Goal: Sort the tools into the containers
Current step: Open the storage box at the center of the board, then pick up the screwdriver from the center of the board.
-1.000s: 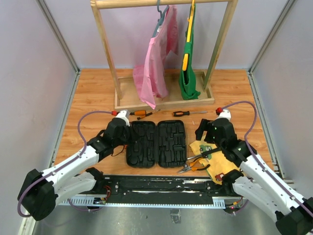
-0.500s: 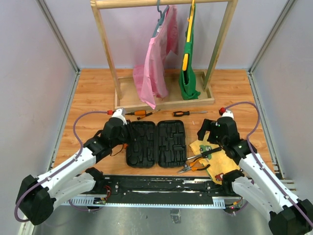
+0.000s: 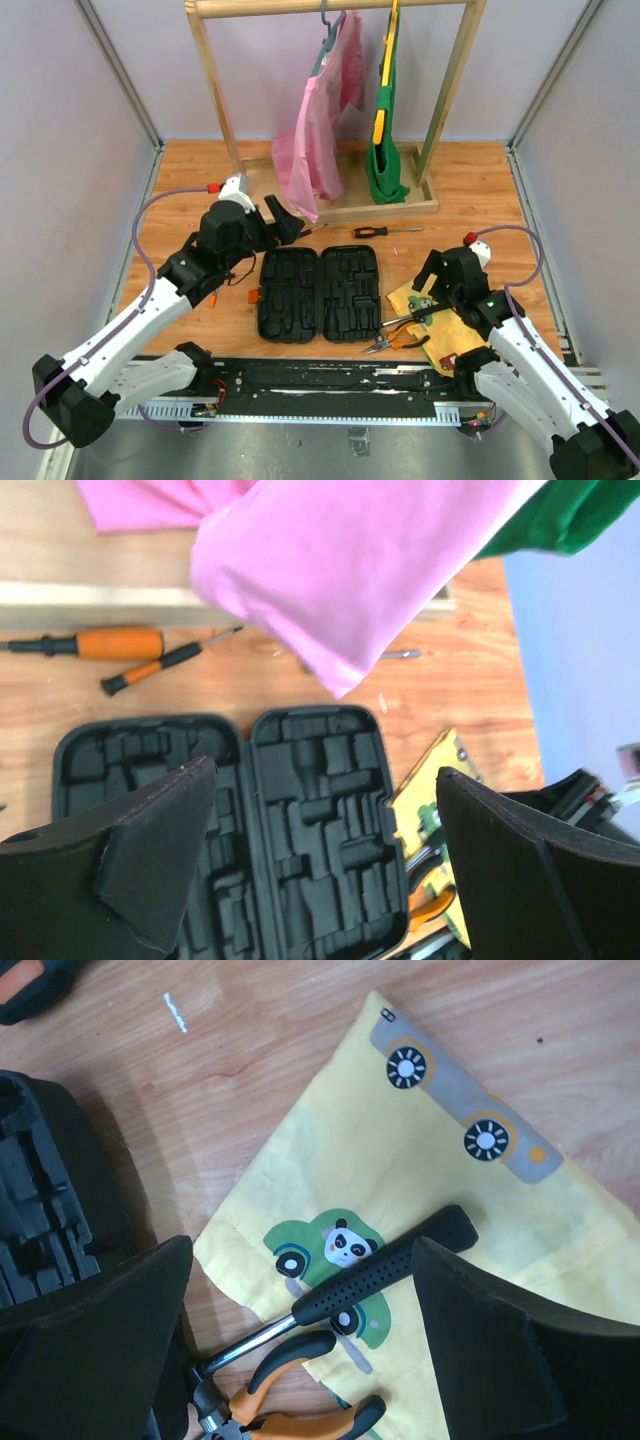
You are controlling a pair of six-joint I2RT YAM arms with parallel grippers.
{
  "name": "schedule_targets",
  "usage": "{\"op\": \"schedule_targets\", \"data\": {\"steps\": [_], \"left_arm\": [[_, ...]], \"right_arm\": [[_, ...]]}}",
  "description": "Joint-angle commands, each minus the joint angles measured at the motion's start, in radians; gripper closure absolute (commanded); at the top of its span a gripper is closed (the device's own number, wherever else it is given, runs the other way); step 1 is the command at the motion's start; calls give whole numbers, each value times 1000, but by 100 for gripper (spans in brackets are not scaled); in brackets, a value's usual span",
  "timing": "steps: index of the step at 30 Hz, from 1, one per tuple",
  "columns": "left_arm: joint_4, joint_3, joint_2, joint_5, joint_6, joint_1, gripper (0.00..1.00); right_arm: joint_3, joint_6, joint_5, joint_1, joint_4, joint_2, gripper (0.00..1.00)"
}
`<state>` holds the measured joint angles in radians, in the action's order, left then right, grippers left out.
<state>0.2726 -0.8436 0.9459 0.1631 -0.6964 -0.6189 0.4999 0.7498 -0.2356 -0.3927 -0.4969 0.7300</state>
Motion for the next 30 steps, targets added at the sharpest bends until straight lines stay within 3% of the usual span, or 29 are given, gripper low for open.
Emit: {"op": "schedule_targets", "data": {"steps": [1, 15, 23, 30], "left_arm": [[12, -127, 54, -5, -2, 2, 3], [-61, -262, 103, -108, -69, 2, 1], [-89, -246, 68, -134, -77, 2, 1], [-108, -245, 59, -166, -92, 3, 1]], "right_arm": [[-7, 116, -70, 19, -105, -12, 9], [-49, 248, -8, 20, -151, -33, 48], [-60, 188, 59, 19, -84, 38, 49], [40, -162, 244, 11, -105, 103, 39]]}}
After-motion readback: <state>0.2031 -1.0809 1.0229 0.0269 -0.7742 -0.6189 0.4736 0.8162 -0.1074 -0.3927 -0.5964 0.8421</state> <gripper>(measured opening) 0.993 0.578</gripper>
